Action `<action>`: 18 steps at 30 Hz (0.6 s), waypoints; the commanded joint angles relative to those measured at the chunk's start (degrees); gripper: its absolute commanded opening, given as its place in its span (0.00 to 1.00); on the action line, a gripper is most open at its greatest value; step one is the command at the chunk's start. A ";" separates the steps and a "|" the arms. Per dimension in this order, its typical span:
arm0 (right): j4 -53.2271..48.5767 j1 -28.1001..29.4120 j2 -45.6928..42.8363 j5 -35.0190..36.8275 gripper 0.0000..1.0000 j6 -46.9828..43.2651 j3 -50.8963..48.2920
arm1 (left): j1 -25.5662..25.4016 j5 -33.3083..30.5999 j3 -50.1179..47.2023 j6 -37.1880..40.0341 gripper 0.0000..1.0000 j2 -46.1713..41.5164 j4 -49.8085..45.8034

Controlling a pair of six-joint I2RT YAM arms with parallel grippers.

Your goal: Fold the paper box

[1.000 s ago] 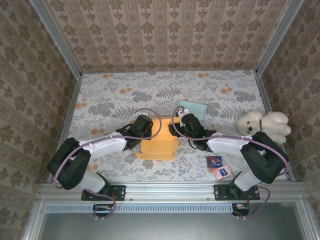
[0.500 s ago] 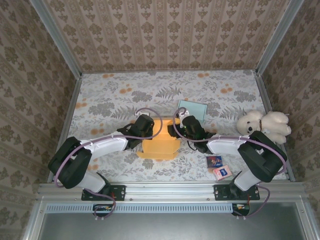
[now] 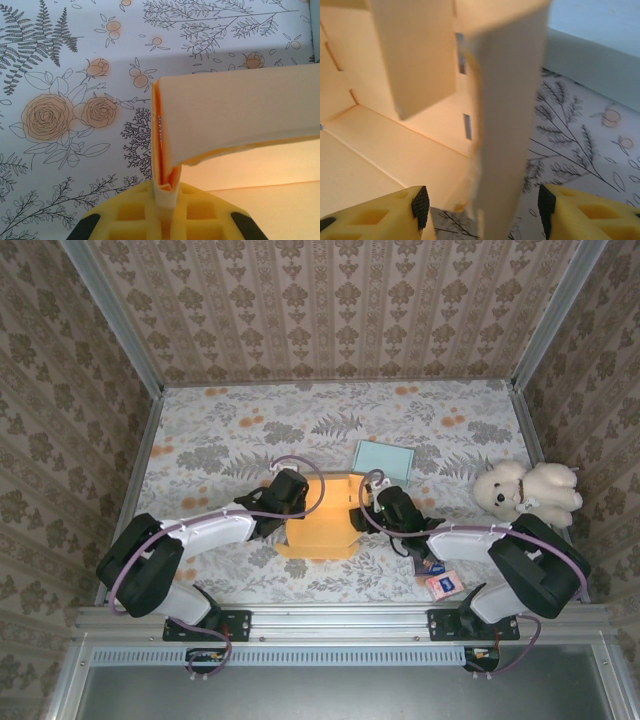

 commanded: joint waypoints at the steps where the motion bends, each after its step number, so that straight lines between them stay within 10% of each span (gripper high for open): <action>1: -0.50 -2.37 -1.72 -0.98 0.62 1.89 -1.22 | 0.54 -0.06 -1.04 -0.29 0.00 0.80 -3.73; 18: 4.18 -8.48 -2.45 -6.05 0.62 5.08 -5.31 | 0.45 -0.57 -1.59 0.29 0.00 0.11 -4.07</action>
